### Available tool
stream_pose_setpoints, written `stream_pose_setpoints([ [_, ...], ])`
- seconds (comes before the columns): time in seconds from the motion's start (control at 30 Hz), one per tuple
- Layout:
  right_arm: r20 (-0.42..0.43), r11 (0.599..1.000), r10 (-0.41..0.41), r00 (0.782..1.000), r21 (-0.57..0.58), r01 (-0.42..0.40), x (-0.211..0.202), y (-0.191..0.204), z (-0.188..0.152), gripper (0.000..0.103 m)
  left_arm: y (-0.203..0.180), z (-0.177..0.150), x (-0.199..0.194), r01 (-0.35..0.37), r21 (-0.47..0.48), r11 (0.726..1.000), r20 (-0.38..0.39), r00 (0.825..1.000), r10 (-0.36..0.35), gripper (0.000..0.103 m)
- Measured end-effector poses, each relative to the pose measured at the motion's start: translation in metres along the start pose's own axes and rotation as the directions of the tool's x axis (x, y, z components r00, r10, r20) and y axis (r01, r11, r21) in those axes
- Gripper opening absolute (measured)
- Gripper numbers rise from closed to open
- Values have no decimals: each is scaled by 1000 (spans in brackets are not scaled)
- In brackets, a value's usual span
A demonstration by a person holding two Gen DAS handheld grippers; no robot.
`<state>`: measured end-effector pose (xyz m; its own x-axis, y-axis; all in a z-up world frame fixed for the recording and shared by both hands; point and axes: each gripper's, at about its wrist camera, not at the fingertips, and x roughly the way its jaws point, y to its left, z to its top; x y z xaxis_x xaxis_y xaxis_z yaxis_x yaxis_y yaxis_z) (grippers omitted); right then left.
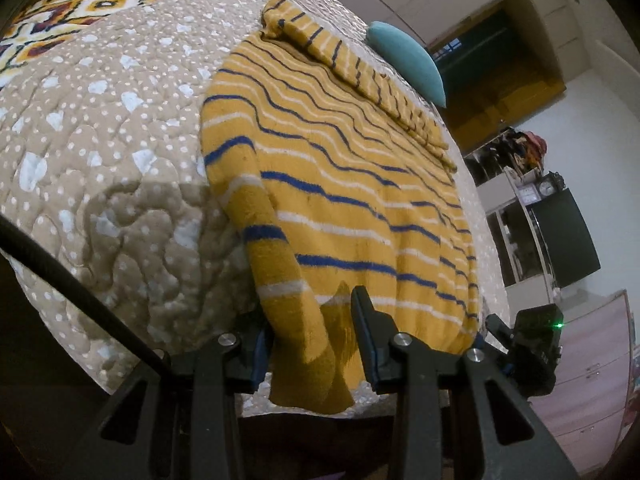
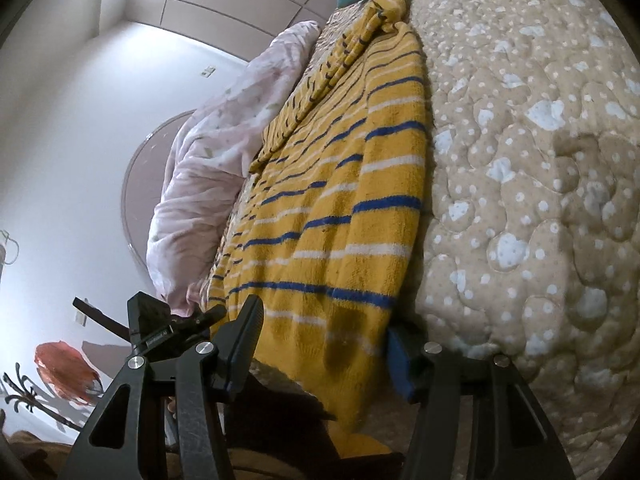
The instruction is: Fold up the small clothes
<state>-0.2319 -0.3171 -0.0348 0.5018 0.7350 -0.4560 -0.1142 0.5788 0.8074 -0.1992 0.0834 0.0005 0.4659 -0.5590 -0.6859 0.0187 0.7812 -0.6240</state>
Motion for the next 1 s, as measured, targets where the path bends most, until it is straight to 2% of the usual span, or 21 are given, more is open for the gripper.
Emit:
stream_pose_setpoints([
  [0.1, -23, 1000, -12, 1000, -15, 12, 5, 4, -1, 59, -1, 2, 2, 2, 0, 1000, -3, 1000, -2, 41],
  [0.17, -36, 999, -41, 999, -35, 40, 12, 10, -5, 57, -4, 3, 4, -22, 13, 1000, -10, 1000, 22, 40],
  [0.2, -36, 997, -60, 998, -47, 58, 13, 11, -6, 54, -5, 4, 4, -40, 19, 999, -12, 999, 40, 37],
  [0.23, -36, 994, -91, 995, -65, 89, 17, 14, -7, 51, -7, 4, 5, -73, 27, 997, -13, 997, 73, 23],
  [0.27, -36, 991, -116, 993, -75, 113, 18, 15, -8, 43, -9, 5, 6, -129, 39, 991, -11, 991, 130, 16],
  [0.3, -35, 987, -142, 989, -81, 138, 19, 16, -8, 30, -10, 7, 4, -139, 42, 989, -8, 990, 140, 11],
  [0.37, -41, 980, -182, 982, -83, 179, 21, 17, -5, 12, -13, 8, -5, -138, 36, 990, 21, 990, 137, 8],
  [0.53, -26, 982, -144, 989, -124, 140, -3, 39, -8, 8, -35, 2, -45, -172, 114, 978, 107, 981, 160, 8],
  [0.63, -7, 976, -120, 993, -181, 117, -26, 59, -13, 7, -49, -11, -70, -159, 148, 976, 142, 980, 139, 8],
  [0.73, -7, 972, -104, 995, -213, 100, -37, 71, -22, 7, -54, -17, -71, -185, 179, 966, 155, 975, 158, 8],
  [0.8, -21, 967, -121, 992, -227, 113, -31, 73, -21, 7, -50, -12, -64, -206, 176, 963, 146, 972, 182, 8],
  [0.87, -32, 965, -127, 991, -235, 116, -24, 74, -12, 7, -45, 2, -57, -194, 154, 969, 136, 975, 174, 8],
  [0.93, -28, 965, -117, 993, -239, 107, -17, 80, 2, 7, -48, 17, -56, -198, 162, 967, 162, 972, 172, 8],
  [1.0, -5, 961, -106, 994, -256, 101, -16, 87, 21, 7, -59, 41, -55, -224, 188, 956, 210, 960, 184, 8],
])
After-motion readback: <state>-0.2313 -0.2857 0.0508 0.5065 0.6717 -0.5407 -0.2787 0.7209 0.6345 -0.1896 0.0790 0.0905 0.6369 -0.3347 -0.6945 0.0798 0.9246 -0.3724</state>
